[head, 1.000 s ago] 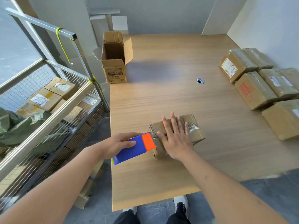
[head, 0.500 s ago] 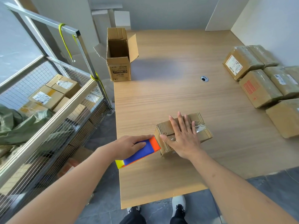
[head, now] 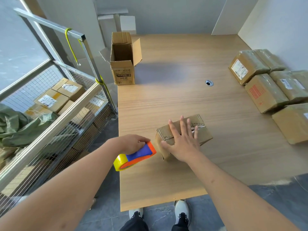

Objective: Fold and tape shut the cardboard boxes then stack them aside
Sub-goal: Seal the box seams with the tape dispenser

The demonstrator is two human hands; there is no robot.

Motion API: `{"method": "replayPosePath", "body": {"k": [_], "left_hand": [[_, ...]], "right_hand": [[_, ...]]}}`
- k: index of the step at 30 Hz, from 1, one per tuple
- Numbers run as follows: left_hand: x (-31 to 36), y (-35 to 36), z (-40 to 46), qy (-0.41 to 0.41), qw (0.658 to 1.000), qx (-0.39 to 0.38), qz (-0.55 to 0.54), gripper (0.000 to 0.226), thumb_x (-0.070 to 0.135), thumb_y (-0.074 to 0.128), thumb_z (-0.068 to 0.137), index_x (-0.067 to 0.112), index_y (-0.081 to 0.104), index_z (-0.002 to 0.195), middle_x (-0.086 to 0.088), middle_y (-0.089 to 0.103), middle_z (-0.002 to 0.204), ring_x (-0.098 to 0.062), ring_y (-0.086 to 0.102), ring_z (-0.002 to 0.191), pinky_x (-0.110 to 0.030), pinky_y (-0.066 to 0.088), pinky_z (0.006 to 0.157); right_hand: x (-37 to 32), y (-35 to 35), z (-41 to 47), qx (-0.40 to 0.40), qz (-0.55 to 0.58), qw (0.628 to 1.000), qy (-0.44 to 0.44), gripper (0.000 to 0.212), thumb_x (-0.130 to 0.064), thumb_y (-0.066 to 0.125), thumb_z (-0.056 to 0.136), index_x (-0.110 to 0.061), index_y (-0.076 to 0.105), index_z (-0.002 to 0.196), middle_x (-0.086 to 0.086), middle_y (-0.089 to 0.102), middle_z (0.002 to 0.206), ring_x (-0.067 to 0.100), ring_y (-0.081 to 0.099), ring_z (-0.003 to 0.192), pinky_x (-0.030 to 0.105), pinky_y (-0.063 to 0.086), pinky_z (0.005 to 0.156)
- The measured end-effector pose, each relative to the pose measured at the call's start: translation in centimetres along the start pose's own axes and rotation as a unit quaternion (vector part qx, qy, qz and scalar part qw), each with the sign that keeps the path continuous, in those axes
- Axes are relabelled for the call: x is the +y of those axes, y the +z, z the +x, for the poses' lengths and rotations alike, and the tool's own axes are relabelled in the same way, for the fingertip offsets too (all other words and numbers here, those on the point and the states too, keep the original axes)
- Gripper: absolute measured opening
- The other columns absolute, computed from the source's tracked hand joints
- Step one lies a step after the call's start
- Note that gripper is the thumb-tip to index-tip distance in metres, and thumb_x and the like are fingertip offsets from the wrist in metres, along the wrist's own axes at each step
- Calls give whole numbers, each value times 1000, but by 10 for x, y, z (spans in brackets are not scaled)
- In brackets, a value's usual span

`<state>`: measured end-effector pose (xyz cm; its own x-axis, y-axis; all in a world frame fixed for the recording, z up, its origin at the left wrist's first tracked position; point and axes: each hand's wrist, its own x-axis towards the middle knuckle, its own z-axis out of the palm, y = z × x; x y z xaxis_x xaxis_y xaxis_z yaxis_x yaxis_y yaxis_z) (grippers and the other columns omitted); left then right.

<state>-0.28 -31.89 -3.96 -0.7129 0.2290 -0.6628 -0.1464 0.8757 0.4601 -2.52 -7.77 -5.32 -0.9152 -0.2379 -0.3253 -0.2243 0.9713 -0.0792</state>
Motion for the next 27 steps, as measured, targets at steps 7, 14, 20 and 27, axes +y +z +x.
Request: {"method": "replayPosePath", "body": {"k": [7,14,20,27], "left_hand": [[-15,-2,-28,7,992,94,-88,47,51,40,107,66,26,149,7,49,147,-20,52,118,-30,38,89],[-12,-10,-58,76,987,133,-47,63,52,48,104,79,6,142,5,52,114,-19,55,100,-37,46,90],[-1,0,-83,143,972,183,-31,75,38,58,103,71,9,149,13,40,127,-8,52,106,-33,51,92],[22,20,-79,160,962,213,-56,73,33,60,103,68,17,150,14,40,126,-12,52,109,-38,49,96]], "right_hand": [[-20,3,-12,3,12,999,43,90,-71,45,91,-48,-11,158,18,-17,167,49,-6,152,60,9,121],[23,-23,-2,-91,-40,985,-138,89,-56,61,92,-64,-6,151,-4,-29,167,35,-23,154,71,-19,111],[55,-28,0,-114,-78,965,-223,90,-54,56,98,-69,-20,145,-14,-41,160,37,-37,147,70,-16,116],[68,-8,3,-42,-110,957,-264,94,-65,42,99,-52,-39,144,-9,-43,160,40,-31,150,71,-11,118]]}}
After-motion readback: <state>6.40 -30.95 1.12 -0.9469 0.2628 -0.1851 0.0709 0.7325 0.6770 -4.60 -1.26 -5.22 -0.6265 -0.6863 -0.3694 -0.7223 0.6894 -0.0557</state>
